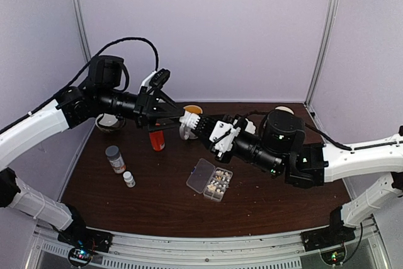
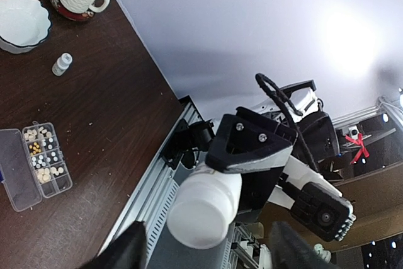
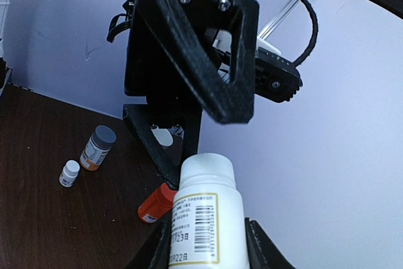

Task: Sort the pills into containers
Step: Pass from the left arm to the right

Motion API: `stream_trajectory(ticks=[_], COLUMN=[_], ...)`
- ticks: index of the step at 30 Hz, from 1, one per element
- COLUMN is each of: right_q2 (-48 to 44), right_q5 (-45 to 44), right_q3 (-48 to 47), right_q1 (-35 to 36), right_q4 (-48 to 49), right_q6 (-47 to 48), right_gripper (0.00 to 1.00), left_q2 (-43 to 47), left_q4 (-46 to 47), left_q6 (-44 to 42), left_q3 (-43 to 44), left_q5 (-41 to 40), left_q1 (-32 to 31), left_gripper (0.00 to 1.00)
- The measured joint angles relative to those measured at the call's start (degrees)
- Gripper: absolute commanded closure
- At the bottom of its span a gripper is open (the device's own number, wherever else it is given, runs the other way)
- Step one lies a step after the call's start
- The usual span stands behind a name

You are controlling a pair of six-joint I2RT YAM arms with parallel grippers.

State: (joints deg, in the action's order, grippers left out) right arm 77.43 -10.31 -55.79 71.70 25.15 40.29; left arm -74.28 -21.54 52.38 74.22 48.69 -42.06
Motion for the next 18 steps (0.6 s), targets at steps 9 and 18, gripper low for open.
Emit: stream_trajectory(ticks=[9,18], right_q2=[-2.9,-7.1], right_q5=[0.5,1.0], right_q3=[0.4,6.2], right_q1=[-0.1,-0.1], right_q4=[-2.2,-1.8], right_q6=[-7.9,-18.4], right_gripper=[0.87,0.88], left_q2=[0.9,4.7], left_q4=[0.0,0.2], left_q6=[-3.7,-8.4], left_q3=[2.4,5.2], left_q5=[-3.5,-9.2], left_q1=[2.2,6.1], left_gripper=[0.03,0.02])
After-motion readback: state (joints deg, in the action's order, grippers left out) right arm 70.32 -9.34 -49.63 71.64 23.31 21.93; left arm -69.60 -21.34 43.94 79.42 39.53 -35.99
